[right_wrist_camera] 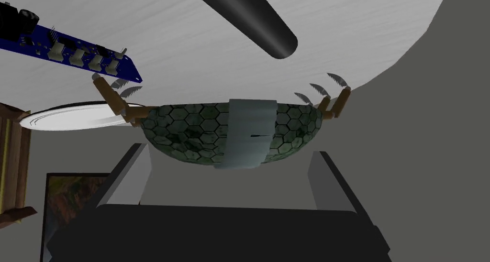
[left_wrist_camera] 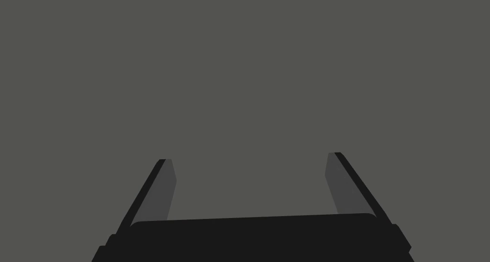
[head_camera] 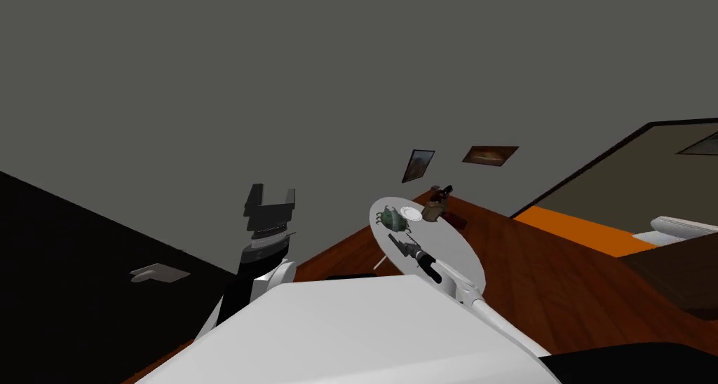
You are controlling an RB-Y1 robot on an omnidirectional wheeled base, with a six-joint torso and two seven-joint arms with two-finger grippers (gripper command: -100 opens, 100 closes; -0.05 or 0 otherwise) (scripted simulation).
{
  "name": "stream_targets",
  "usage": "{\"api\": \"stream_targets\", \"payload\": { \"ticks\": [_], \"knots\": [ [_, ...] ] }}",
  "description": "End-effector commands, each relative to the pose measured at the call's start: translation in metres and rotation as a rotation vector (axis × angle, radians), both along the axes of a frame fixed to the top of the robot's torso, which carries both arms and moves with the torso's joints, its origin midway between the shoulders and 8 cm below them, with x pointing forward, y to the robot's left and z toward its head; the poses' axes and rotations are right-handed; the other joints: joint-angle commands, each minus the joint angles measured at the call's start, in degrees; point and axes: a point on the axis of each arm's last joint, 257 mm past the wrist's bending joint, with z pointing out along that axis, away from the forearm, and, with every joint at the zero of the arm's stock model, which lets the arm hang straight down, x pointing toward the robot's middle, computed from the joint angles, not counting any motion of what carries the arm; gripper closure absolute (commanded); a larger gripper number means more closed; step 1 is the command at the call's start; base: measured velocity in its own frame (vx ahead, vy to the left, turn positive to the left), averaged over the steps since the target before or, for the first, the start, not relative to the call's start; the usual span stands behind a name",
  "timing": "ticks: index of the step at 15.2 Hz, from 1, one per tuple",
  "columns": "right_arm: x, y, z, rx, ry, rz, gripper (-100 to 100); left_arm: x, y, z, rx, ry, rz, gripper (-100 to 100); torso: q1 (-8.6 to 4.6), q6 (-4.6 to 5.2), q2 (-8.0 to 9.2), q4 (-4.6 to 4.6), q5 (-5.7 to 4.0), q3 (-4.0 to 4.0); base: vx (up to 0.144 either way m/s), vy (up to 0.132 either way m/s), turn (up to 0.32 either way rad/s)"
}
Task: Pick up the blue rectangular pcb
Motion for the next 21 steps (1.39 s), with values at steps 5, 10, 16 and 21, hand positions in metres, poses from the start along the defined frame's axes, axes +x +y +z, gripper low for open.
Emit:
{"api": "stream_targets", "payload": {
  "ticks": [5,10,16,21],
  "knots": [
    [-0.03,-0.055,-0.026,-0.17,0.116,-0.012,-100,0.0,0.0,0.0,0.0,0.0,0.0,0,0.0,0.03,0.0,0.0,0.0,0.0,0.004,-0.028,0.194],
    [-0.061,-0.101,-0.041,-0.306,0.214,-0.023,-100,0.0,0.0,0.0,0.0,0.0,0.0,0,-0.08,-0.01,-0.03,-0.01,-0.02,-0.02,0.006,-0.045,0.294],
    [-0.089,-0.138,-0.049,-0.421,0.298,-0.026,-100,0.0,0.0,0.0,0.0,0.0,0.0,0,-0.05,0.05,-0.03,-0.01,-0.01,-0.02,0.004,-0.041,0.19],
    [-0.127,-0.178,-0.056,-0.558,0.407,-0.02,-100,0.0,0.0,0.0,0.0,0.0,0.0,0,-0.07,0.01,-0.04,-0.01,-0.01,-0.02,0.001,-0.042,0.259]
  ]
}}
